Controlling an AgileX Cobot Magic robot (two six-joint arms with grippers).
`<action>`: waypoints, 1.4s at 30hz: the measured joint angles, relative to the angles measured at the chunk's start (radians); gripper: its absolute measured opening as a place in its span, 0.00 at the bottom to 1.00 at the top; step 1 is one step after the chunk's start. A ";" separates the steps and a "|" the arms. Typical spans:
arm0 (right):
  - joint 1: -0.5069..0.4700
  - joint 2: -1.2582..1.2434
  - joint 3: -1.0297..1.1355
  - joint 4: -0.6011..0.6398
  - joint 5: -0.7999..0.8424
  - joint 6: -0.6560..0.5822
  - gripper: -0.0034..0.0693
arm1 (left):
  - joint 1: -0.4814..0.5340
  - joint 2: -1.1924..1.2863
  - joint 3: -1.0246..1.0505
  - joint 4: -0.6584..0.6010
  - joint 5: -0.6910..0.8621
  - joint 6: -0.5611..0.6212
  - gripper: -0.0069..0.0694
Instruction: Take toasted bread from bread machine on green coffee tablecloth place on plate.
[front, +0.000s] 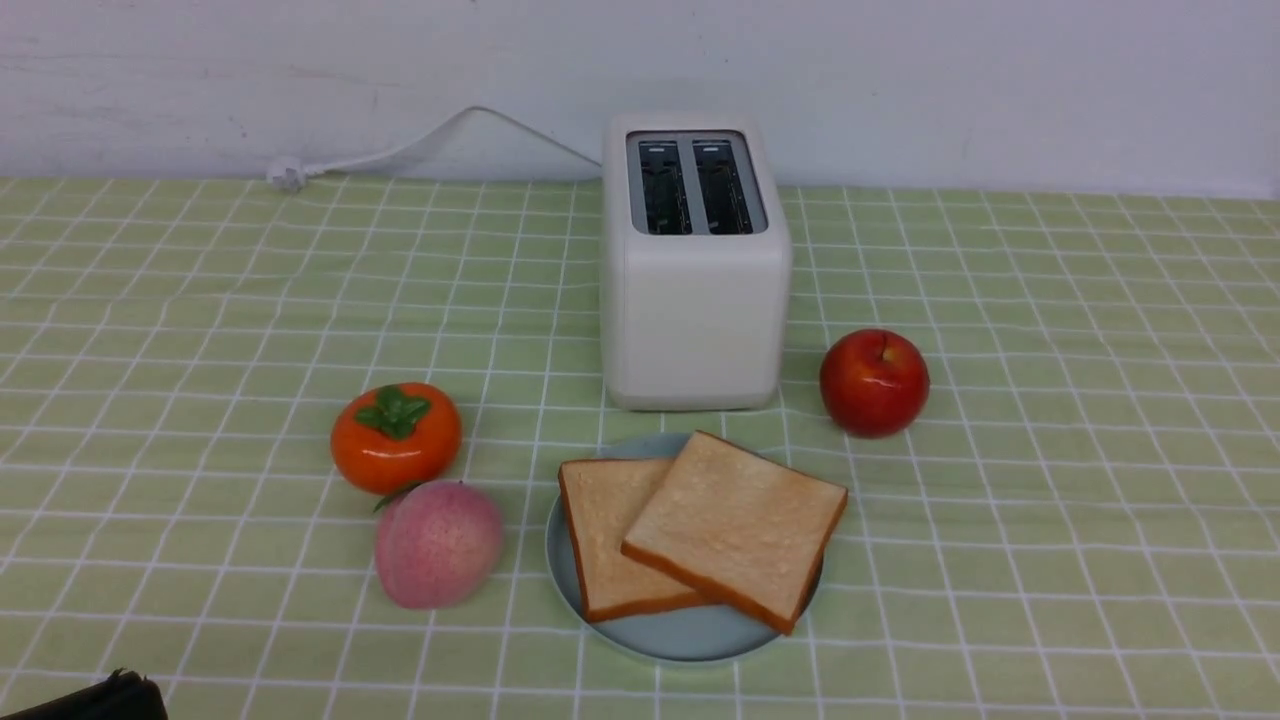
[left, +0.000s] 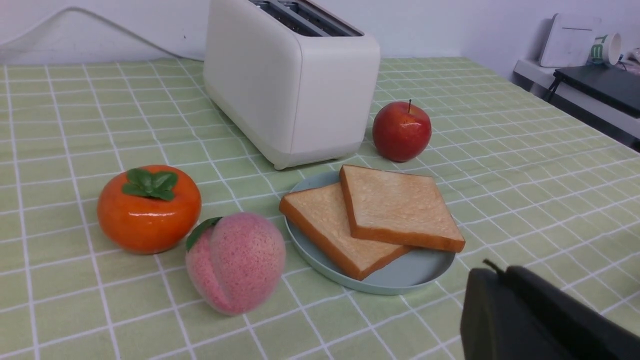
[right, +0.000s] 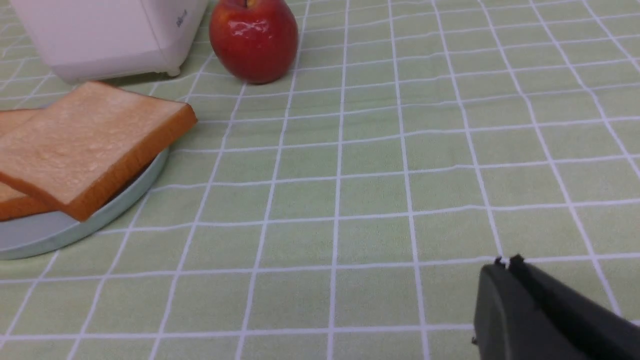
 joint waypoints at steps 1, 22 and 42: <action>0.000 0.000 0.000 0.000 0.001 0.000 0.02 | 0.000 0.000 0.000 0.000 0.000 0.000 0.10; 0.000 0.000 0.000 0.002 0.001 0.000 0.03 | 0.004 -0.004 0.033 -0.005 -0.016 0.000 0.10; 0.000 0.000 0.000 0.006 0.001 0.000 0.05 | 0.499 -0.151 0.308 -0.015 0.033 -0.074 0.07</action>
